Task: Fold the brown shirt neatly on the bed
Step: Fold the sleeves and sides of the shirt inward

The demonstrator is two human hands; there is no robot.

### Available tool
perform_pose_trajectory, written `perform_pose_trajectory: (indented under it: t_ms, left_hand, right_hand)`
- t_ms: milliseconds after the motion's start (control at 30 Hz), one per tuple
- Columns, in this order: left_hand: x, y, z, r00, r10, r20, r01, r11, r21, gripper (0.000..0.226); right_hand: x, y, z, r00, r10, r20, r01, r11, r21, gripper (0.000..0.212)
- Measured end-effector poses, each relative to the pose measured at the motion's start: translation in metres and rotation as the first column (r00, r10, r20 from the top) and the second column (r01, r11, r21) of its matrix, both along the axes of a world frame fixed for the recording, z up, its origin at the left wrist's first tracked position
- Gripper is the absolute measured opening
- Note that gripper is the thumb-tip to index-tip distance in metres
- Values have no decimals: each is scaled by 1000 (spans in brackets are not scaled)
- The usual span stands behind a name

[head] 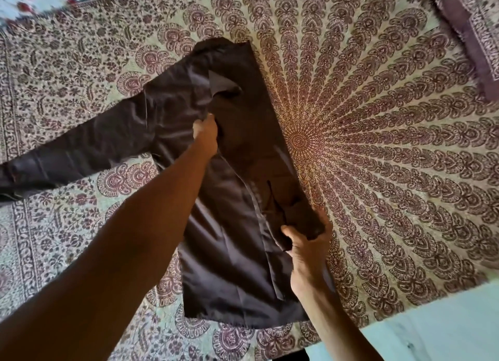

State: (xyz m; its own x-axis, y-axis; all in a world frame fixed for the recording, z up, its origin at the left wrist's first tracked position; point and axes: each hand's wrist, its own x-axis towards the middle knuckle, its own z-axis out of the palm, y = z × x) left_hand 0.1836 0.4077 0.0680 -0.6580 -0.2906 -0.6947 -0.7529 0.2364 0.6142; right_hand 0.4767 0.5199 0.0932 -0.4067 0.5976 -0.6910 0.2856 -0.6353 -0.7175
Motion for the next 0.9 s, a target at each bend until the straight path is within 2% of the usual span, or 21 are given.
perform_pose_trajectory:
  t_ms: [33, 67, 100, 133, 200, 267, 333, 433, 500, 567, 667, 800, 900]
  left_hand:
    - [2, -3, 1, 994, 64, 90, -76, 987, 140, 41]
    - [6, -4, -3, 988, 27, 151, -51, 986, 156, 43]
    - [13, -4, -1, 978, -48, 203, 13, 985, 171, 46]
    - [19, -5, -3, 968, -111, 226, 82, 987, 136, 49]
    - [29, -4, -7, 973, -147, 178, 129, 986, 107, 48]
    - [37, -6, -18, 986, -121, 112, 113, 990, 79, 46]
    - [47, -9, -33, 983, -138, 121, 136, 990, 24, 54]
    - [71, -14, -51, 968, -204, 142, 210, 977, -24, 56]
    - [95, -16, -53, 957, -229, 177, 226, 974, 36, 51]
    - [120, -19, -58, 949, -253, 187, 239, 966, 97, 41]
    - [149, -26, -65, 941, -296, 166, 276, 952, 135, 31]
    - [164, -28, -67, 910, -377, 174, 348, 920, 179, 9]
    - [160, -29, -70, 916, -367, 161, 348, 928, 133, 20]
  right_hand:
    - [3, -2, -7, 993, 79, 92, -87, 993, 85, 69]
    - [9, -3, -15, 967, 149, 207, -184, 970, 158, 65]
    - [13, -6, -16, 935, 198, 295, -251, 956, 152, 58]
    - [16, -8, -17, 899, 267, 348, -307, 949, 65, 49]
    - [15, -8, -25, 859, 297, 416, -307, 951, -45, 32]
    - [11, -4, -37, 814, 323, 482, -377, 926, 17, 41]
    - [8, 0, -47, 768, 373, 520, -480, 874, 83, 44]
    - [-1, 13, -51, 651, 454, 608, -673, 716, 186, 30]
    - [-6, 22, -49, 540, 527, 656, -801, 562, 208, 24]
    - [-3, 29, -46, 404, 580, 707, -900, 390, 195, 24]
    - [8, 35, -43, 278, 588, 760, -953, 265, 143, 29]
    - [29, 39, -42, 212, 566, 797, -966, 243, 85, 28]
    - [37, 38, -42, 201, 543, 816, -966, 247, 74, 26]
